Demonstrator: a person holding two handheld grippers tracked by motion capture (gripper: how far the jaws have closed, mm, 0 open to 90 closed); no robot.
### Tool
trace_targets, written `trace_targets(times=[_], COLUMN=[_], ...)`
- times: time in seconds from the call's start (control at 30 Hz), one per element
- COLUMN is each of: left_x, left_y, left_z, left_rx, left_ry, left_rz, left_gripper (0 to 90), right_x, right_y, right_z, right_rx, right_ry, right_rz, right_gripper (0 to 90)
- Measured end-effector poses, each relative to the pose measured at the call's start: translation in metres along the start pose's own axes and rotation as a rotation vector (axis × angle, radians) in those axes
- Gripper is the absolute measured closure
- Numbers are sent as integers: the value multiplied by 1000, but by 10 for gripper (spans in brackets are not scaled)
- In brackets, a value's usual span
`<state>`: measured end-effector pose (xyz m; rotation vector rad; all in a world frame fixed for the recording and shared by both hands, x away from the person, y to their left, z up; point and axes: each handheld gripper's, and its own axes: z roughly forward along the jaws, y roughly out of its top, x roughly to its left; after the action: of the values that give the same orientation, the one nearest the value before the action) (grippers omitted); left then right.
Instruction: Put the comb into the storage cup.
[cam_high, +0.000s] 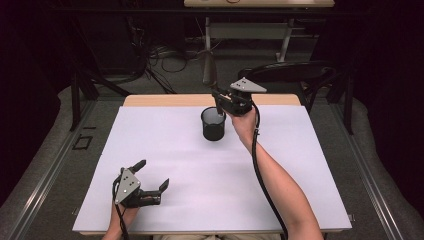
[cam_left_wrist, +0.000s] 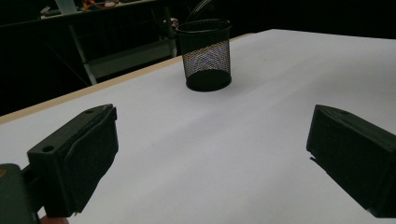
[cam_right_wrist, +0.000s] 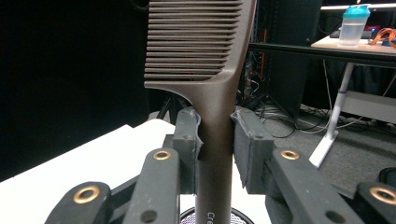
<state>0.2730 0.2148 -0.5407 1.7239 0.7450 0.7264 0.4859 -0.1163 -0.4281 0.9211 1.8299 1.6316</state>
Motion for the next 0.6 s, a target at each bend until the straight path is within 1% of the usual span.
trace_targets(times=[0.27,0.6], left_x=[0,0], left_y=[0,0], left_z=[0,0], left_rx=[0,2], left_ry=[1,0], left_rz=[0,0], left_gripper=[23,23], right_x=[0,0], right_y=[-2,-3], right_z=[4,11], right_rx=[-17,-21], right_ry=[2,0], right_rz=[1,6], right_gripper=[727,727])
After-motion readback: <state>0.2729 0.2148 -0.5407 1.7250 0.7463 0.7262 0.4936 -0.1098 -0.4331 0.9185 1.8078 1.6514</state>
